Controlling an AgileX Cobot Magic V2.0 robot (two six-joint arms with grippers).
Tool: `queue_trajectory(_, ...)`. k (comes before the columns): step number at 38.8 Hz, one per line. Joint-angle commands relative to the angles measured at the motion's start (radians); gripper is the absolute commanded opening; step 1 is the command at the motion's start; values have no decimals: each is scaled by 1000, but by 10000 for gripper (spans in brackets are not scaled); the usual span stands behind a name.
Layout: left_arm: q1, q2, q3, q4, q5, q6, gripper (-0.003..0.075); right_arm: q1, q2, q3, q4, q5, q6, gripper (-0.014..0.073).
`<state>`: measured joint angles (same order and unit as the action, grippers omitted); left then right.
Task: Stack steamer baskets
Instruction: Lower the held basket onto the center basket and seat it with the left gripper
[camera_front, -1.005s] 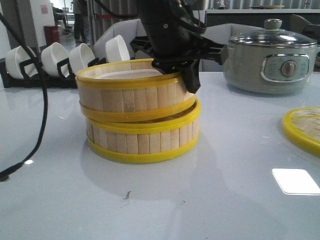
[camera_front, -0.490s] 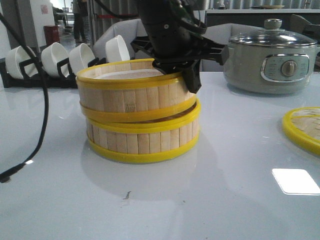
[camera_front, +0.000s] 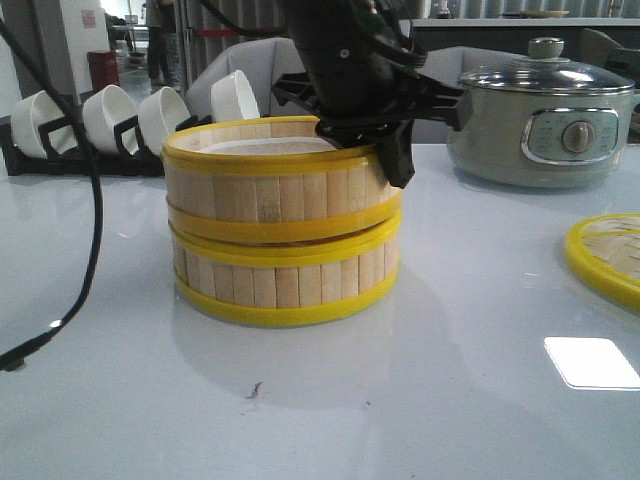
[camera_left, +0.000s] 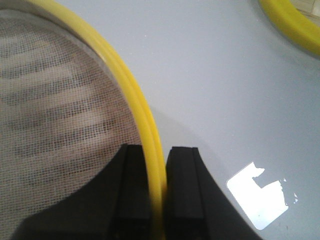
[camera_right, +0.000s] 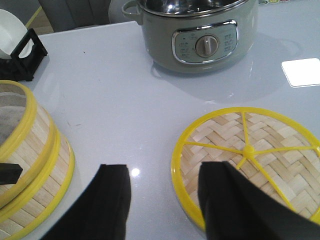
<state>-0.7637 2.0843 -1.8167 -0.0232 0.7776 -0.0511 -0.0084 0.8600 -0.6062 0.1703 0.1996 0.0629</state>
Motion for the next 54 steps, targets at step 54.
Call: queue_trajectory(54,-8,-87,-32,-4,-51,-22,122,-5,-6,-35,-3,-76,-11,434)
